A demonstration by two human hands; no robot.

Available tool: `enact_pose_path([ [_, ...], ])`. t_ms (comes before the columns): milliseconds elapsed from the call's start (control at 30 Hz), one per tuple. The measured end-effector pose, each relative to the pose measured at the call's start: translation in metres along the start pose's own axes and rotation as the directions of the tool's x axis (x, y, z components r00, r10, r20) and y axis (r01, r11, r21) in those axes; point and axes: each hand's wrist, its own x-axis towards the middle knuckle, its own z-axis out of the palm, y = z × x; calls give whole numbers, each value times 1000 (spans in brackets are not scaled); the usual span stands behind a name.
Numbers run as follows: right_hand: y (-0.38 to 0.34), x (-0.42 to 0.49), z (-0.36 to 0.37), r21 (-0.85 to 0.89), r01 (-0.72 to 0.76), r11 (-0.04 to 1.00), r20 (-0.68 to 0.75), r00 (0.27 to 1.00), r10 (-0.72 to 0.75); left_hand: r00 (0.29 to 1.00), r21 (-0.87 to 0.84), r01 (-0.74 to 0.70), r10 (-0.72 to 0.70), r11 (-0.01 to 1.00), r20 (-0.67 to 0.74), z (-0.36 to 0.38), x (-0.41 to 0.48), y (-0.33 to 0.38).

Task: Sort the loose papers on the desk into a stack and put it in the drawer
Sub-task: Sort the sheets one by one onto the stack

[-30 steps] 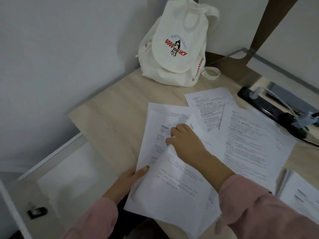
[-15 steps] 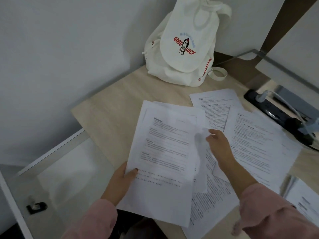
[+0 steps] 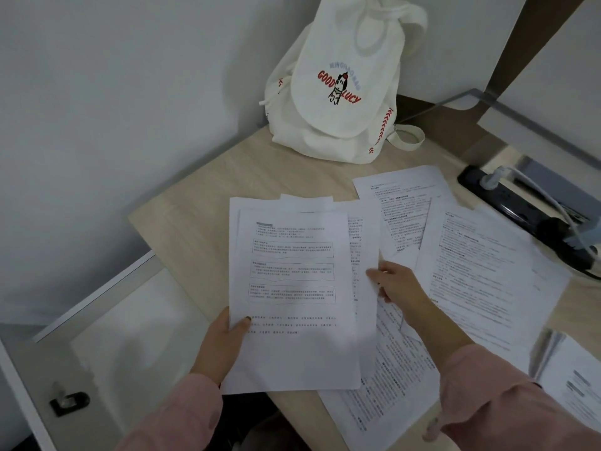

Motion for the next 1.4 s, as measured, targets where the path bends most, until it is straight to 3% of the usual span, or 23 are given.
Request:
enact_pose_path([
  [100,-2,-5,-11,-140,136,981,-91,985,-149,1000,9,4,-4,1000,3,1,2,2],
  [200,-10,-16,-34,-216,258,942,-240,921,-308,1000,-27,-5,5,1000,-1,5,4,8],
  [367,-24,-44,-82,-143,415,898,-463,774,-431,999,-106,29,-28,994,15,29,6,24],
  [433,-26,-56,-98,-7,461,887,-515,758,-399,997,-152,68,-62,986,47,41,6,28],
  [500,-25,-63,-103,236,492,838,-538,784,-309,992,-196,111,-96,974,84,46,6,28],
  [633,-9,-72,-91,709,379,595,-419,905,-77,966,-256,240,-204,936,160,54,6,18],
  [733,28,-78,-86,871,250,422,-322,941,107,955,-153,228,-190,961,229,83,3,24],
  [833,44,-77,-52,930,110,352,-179,969,170,943,-124,215,-173,969,284,86,0,28],
  [967,54,-81,-9,908,-61,415,-39,973,227,936,-155,190,-131,970,326,90,-3,35],
  [1167,63,-85,5,810,-285,513,194,955,224,973,-196,137,-94,971,212,96,1,38],
  [1233,67,-83,-9,800,-252,544,141,961,238,973,-188,143,-103,972,208,96,2,37],
  [1400,82,-77,-54,755,-79,651,-159,941,299,973,-183,152,-114,971,202,92,6,31],
])
